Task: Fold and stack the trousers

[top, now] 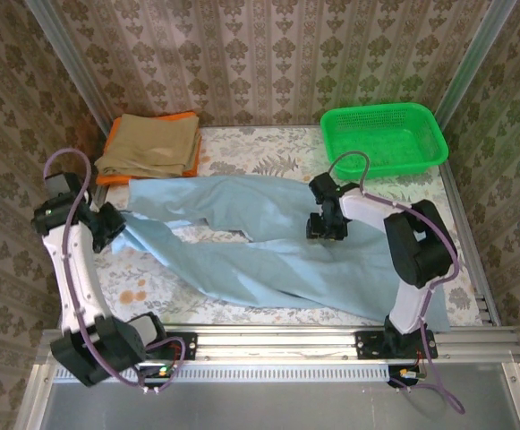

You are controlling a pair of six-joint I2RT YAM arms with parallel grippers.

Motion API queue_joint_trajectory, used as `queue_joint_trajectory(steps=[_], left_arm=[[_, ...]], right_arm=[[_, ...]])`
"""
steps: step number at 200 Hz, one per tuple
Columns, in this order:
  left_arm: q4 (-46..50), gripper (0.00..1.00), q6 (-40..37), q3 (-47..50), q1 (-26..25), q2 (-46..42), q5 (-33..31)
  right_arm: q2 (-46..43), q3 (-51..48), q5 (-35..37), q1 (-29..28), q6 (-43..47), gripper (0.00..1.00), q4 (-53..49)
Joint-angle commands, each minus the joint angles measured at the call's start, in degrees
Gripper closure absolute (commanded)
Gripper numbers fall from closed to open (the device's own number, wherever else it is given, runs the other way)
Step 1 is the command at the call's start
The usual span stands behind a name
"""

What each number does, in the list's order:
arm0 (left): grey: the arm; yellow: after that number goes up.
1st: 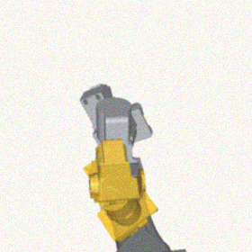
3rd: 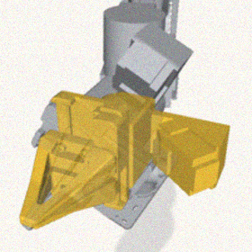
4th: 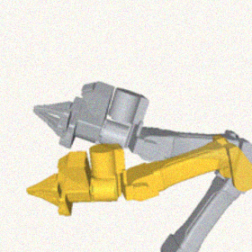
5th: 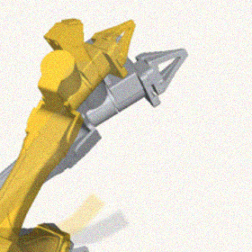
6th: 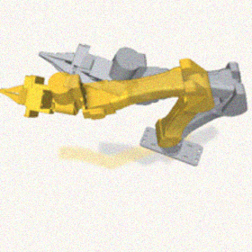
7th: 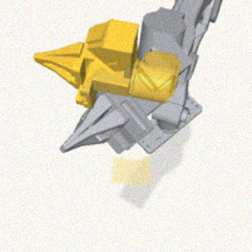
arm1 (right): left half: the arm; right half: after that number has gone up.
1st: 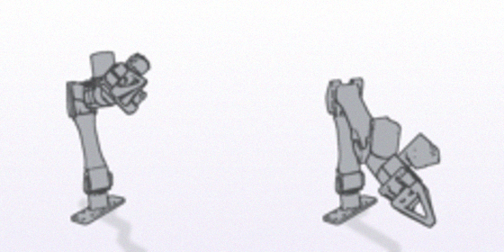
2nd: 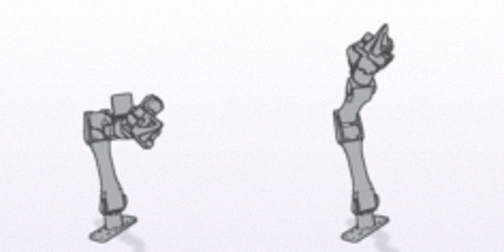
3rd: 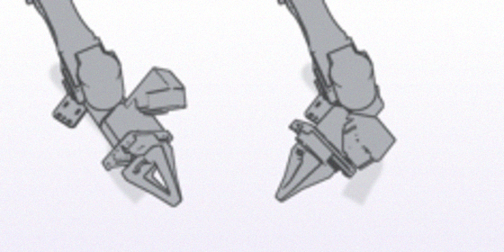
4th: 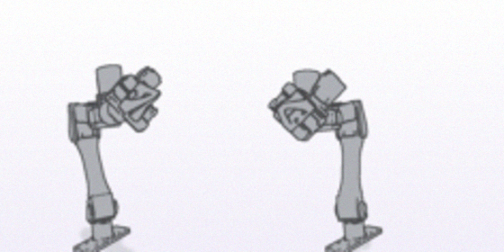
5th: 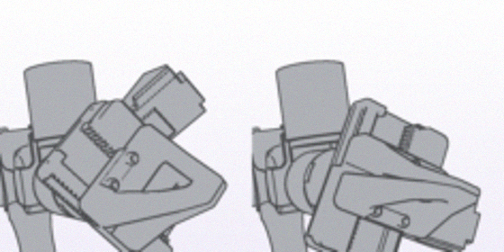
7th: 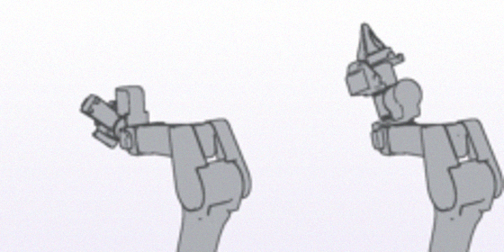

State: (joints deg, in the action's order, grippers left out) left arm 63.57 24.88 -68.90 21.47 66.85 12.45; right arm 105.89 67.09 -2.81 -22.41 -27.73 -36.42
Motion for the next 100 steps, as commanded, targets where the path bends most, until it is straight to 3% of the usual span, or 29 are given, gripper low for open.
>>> queue_joint_trajectory(steps=[1,64,80,100], left_arm=[[-10.3,1.0,3.9,0.7,0.9,2.7,6.9],[-16.7,1.0,5.1,-1.4,0.6,14.0,9.3],[-17.1,1.0,4.7,-1.4,0.7,15.4,9.5],[-18.5,1.0,5.6,-0.5,1.1,15.5,9.9]], right_arm=[[5.1,4.9,-1.7,1.7,-0.3,0.48,-1.6],[14.6,23.7,2.4,5.1,4.1,0.49,-9.2],[10.8,24.3,3.6,5.1,4.3,0.47,-11.3],[-0.4,19.0,6.4,5.2,3.0,0.42,-12.8]])
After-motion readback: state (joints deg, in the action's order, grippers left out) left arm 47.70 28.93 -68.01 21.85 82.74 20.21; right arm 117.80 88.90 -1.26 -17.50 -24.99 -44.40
